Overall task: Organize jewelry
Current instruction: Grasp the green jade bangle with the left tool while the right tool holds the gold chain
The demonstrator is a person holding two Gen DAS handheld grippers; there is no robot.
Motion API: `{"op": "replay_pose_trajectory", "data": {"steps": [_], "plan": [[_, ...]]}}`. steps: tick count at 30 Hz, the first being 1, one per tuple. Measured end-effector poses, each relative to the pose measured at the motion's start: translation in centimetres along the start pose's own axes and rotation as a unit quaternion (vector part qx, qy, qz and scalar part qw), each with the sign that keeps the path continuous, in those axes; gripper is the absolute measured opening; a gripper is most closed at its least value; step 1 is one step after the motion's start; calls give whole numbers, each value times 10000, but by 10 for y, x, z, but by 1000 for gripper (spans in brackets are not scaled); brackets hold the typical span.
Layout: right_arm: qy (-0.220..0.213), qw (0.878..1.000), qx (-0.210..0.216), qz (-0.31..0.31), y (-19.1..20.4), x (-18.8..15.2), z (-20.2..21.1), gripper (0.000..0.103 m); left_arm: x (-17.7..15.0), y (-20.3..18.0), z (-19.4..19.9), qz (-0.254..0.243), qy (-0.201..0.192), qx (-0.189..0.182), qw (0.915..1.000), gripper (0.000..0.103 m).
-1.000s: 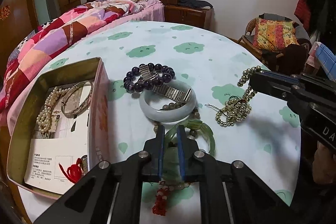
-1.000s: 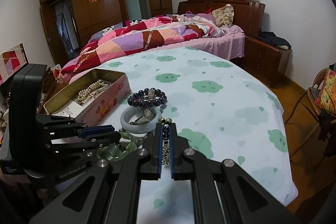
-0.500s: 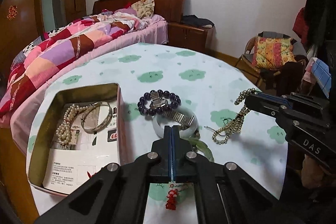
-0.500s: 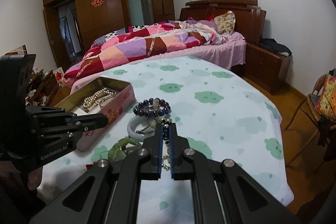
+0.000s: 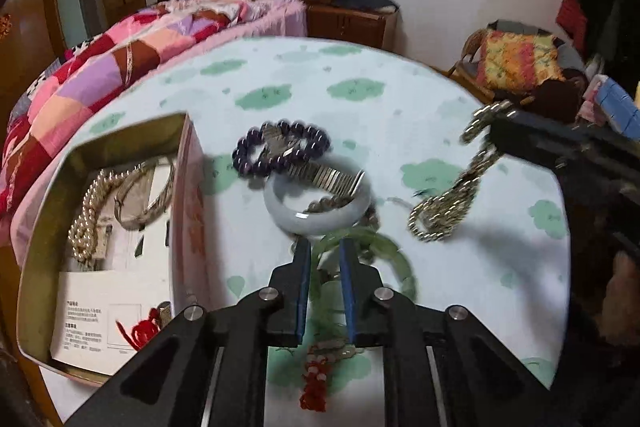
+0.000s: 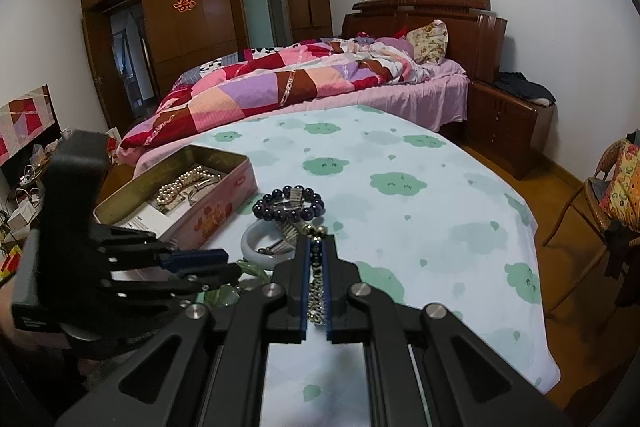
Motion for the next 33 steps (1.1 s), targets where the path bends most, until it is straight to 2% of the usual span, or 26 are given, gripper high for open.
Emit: {"op": "replay_pose_trajectory", "data": {"steps": [4,6,8,12,19,24,33], "plan": [[6,10000,22,-10,-1,0,-1,7,-3,2,-10,18,92,-24,10000,14],[7,10000,25,-7,0,-1,-1,7,-3,2,-9,-34,90,29,9999,7],[-8,10000,20,-14,0,0,0,7,-4,3,-6,42,57,-34,10000,7],[-78,10000,14,41,4,2,3,7,5,12,26,115,-372,-55,9992,7],[-214,9992,160,285,24,21,5,7,29,50,86,316,-1104,287,9930,6],[-315,9976,382,476,41,45,4,7,40,87,102,553,-1300,574,9883,6],[-648,9912,556,1014,82,88,8,7,37,142,113,972,-1365,948,9813,6]]}}
Point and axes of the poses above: each gripper's, at about its wrist camera, not at the fingertips, and z roughly against the way its jaws point, y to its left, x to its top, the point moved 3 cm from there along -z, roughly the way its jaws point, and after that the axes turned 1 degree about y, right-handed, at the moved point
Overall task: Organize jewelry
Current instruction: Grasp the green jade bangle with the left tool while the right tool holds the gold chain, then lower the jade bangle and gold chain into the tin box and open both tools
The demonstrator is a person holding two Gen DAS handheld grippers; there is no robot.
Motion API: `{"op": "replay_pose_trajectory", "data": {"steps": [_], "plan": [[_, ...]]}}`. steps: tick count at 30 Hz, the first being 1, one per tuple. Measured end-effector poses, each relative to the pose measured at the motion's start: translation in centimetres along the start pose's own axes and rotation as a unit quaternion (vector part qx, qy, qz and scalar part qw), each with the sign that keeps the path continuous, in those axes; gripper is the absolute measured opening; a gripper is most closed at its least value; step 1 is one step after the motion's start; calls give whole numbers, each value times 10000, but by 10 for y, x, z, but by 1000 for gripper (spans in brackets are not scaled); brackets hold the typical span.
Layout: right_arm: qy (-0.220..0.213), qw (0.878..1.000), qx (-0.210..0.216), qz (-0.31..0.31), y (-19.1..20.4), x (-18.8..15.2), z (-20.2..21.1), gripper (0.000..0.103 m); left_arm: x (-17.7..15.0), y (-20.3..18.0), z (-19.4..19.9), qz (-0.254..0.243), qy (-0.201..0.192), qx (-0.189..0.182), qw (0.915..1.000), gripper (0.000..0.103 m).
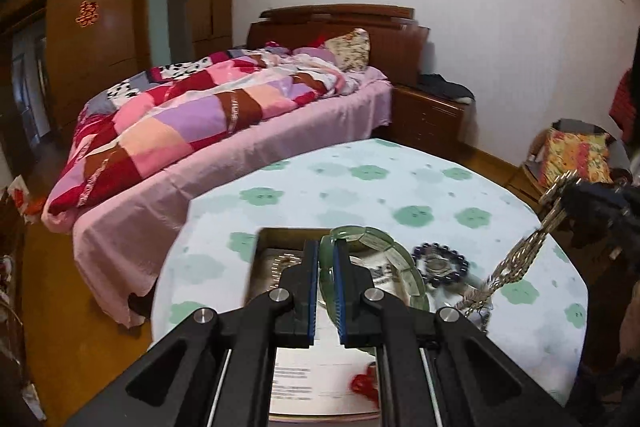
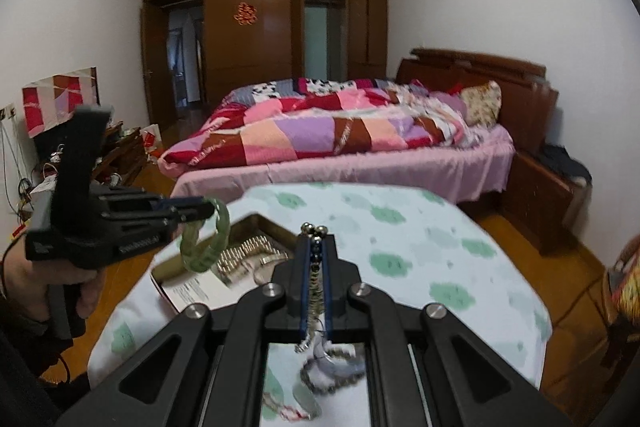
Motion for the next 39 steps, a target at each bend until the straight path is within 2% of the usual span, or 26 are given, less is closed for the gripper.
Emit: {"op": "replay_pose_trajectory", "data": {"steps": [6,12,20,28,35,39], "plan": [[-280,9985,79,461,26,35,-4,7,5,22,2,91,-64,157,9998,6],[-285,9968,179,720,46,46,-25,7,6,36,-7,203,24,216,9996,6],[80,9974,300,651,52,32,-62,7,-3,45,-28,343,257,194,9989,6],[664,9965,381,336,42,6,-100,7,-17,35,-51,217,549,163,9981,6],[1033,9935,387,267,40,-11,-117,7,-26,28,-62,69,724,176,9972,7],[1104,9927,388,280,41,-15,-119,8,-28,27,-63,7,748,198,9970,8]]}}
Point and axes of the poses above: each gripper's, at about its wrist camera, not at the fingertips, and z roughly against the way its jaws point, y to its left, x to its top, the point moved 3 cm from there along -z, roughly the way its jaws point, and after that the axes turned 1 degree about y, right-handed, at the moved point
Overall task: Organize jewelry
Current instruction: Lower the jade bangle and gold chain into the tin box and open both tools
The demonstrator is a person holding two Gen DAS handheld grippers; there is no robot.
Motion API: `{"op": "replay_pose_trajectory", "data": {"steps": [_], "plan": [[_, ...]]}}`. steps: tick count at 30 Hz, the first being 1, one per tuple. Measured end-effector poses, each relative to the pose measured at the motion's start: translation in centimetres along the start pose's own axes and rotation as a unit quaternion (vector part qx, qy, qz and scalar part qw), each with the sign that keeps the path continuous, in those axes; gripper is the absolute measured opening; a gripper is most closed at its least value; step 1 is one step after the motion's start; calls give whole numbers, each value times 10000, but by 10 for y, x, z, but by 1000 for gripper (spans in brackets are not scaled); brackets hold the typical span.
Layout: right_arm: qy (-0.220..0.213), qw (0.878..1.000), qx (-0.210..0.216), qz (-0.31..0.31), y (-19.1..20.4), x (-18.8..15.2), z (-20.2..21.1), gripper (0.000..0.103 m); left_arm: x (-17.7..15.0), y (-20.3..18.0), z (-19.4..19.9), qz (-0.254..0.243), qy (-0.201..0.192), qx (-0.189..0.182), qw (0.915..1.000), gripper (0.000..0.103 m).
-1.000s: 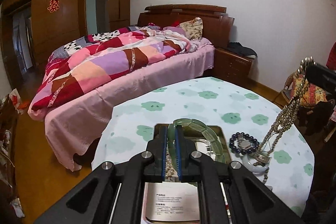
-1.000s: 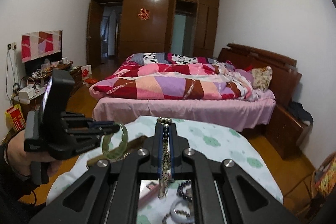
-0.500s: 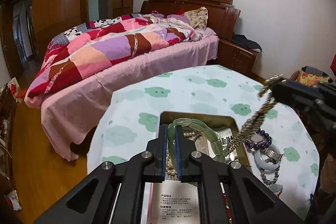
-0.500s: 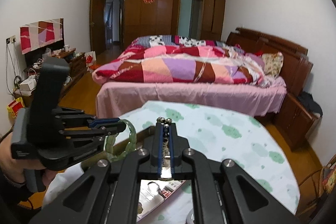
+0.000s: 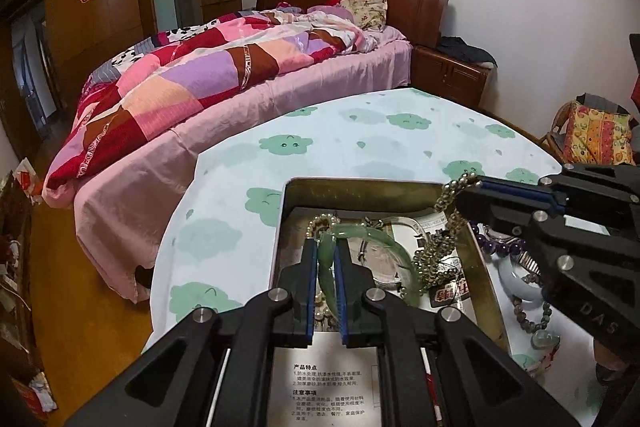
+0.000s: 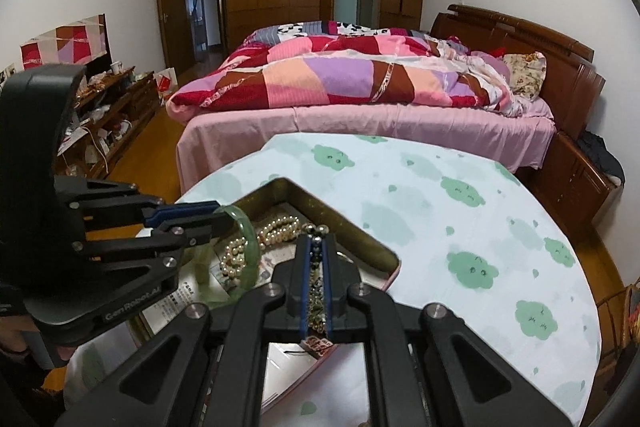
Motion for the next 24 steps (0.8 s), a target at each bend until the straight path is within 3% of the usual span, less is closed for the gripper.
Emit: {"op": "replay_pose_trajectory", "data": {"steps": [7,10,12,15,19,22,24], "plan": [[195,9998,21,-39,1,-8,-12,8,-1,2,-2,-22,56,121,9999,13],[247,9997,16,-62,-1,-10,-15,9,-1,3,-2,-25,47,255,9997,35],[286,9996,1,-74,-1,-12,-17,11,0,4,2,7,-66,339,9994,61],[310,9995,-5,-94,-2,-13,-18,25,1,5,6,30,-141,322,9994,62],[325,9993,-3,-158,-3,-16,-17,30,1,6,7,16,-118,387,9992,62],[345,9992,15,-181,-3,-19,-17,42,1,7,8,59,-108,393,9992,62],[337,9993,23,-170,-2,-21,-16,45,0,7,9,84,-105,392,9991,62]]}}
Point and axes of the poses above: each gripper's, at about its wrist camera, not at the fingertips, and z roughly against the way its jaws point, y to its left, x to its top, the point moved 3 cm from there along -z, roughly the way its jaws point, and after that the axes turned 1 degree about y, right-handed, at the moved point
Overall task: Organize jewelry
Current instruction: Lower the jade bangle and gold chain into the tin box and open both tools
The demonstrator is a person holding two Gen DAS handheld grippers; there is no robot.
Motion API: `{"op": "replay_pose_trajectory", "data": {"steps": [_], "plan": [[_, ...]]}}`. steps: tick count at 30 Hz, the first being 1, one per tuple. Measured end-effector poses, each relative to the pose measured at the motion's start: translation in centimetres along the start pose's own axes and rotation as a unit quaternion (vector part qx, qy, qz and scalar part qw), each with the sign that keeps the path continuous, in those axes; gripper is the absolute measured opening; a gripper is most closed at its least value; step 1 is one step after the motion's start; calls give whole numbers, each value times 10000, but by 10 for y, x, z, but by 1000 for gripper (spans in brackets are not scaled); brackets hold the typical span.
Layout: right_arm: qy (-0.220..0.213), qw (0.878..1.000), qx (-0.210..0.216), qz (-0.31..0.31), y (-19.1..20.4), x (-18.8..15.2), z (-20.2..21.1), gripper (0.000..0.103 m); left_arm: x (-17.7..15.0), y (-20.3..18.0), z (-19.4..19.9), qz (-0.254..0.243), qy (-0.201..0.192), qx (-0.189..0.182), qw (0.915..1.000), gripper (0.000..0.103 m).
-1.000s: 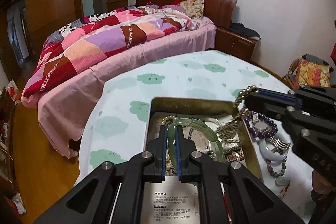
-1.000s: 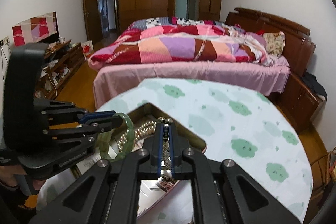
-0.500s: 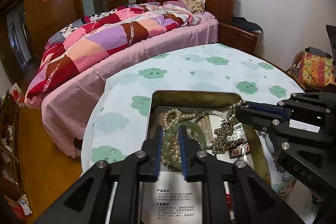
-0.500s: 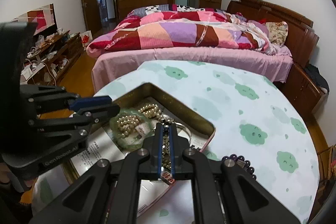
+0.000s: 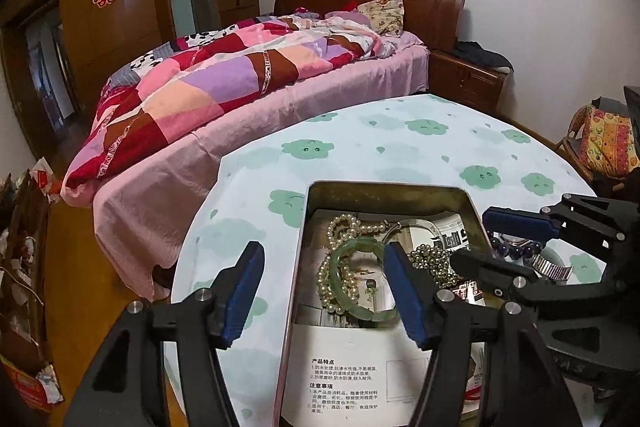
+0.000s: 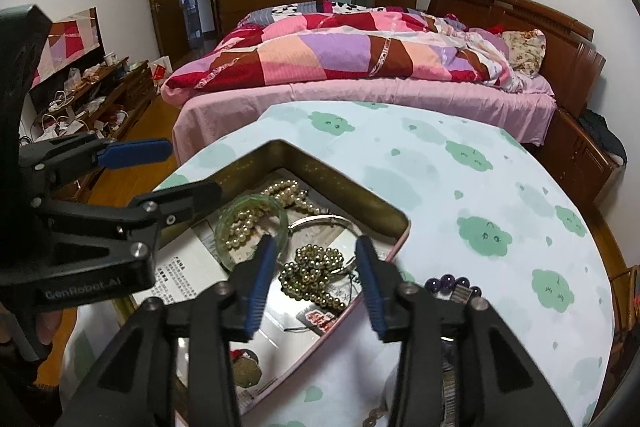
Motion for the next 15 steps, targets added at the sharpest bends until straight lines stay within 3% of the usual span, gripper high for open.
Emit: {"op": "replay_pose_trajectory", "data": {"steps": [9,15], "plan": [[-54,10000,34,-68,-1,-5,6,54,-10,-6,4,99,52,-34,9999,62],[-93,9997,20,-206,-13,-16,18,54,-18,-14,9,116,72,-36,9999,62]]}}
Point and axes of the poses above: each gripper's, at about its wrist camera, not at the fingertips, and z roughly against the way its jaws point, y to its left, x to its top, the point moved 3 cm from there along -z, roughly the way its jaws point, and after that the axes turned 1 degree about y, right-handed, at the moved point
